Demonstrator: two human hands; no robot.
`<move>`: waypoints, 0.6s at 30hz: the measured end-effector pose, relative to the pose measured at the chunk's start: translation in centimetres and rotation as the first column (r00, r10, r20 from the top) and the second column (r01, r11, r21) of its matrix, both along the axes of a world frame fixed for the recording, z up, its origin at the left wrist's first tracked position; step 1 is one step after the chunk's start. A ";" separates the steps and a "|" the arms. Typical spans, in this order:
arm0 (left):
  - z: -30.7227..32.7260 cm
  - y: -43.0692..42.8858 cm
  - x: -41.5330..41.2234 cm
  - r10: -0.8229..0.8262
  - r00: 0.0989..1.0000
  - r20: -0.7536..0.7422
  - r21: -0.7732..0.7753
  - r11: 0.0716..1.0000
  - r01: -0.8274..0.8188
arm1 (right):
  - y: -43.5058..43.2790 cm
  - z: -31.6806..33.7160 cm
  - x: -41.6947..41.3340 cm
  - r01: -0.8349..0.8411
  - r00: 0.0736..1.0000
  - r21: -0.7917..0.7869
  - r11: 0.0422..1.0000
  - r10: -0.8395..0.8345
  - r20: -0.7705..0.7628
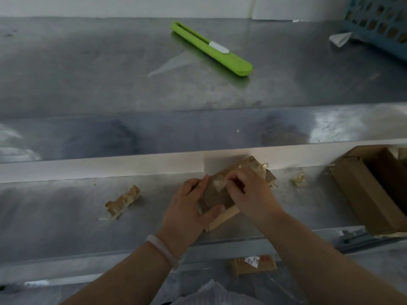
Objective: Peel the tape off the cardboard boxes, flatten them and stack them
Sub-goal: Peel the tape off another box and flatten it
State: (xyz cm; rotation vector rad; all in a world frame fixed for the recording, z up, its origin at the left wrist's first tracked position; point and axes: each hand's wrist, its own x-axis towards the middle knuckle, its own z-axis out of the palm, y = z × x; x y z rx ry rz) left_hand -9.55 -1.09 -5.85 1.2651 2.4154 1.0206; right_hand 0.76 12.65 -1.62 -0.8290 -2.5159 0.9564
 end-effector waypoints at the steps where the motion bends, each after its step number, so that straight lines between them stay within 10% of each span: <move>1: -0.1 0.0 0.0 -0.006 1.000 -0.012 -0.001 1.000 0.006 | 0.0 -0.1 0.0 0.047 0.999 -0.034 0.998 -0.048 -0.025; 8: -0.4 -0.2 -0.3 -0.060 0.997 -0.045 -0.018 0.998 0.059 | 0.7 0.1 -0.4 0.336 0.916 -0.282 0.899 -0.381 -0.123; 11: -0.5 -0.2 -0.7 -0.057 0.998 -0.029 -0.022 0.998 0.056 | 1.4 0.8 -0.6 0.275 0.771 -0.751 0.600 -0.605 -0.201; 14: -0.5 0.0 -1.0 -0.056 0.998 -0.027 -0.018 0.998 0.056 | 1.9 1.4 -0.3 0.104 0.698 -0.903 0.416 -0.677 -0.232; 16: -0.6 0.0 -1.1 -0.071 0.997 -0.042 -0.019 0.997 0.070 | 1.7 1.9 0.0 0.063 0.710 -0.908 0.414 -0.658 -0.251; 18: -0.6 -0.1 -1.2 -0.082 0.996 -0.046 -0.030 0.996 0.080 | 1.4 2.2 0.5 0.182 0.798 -0.763 0.621 -0.547 -0.255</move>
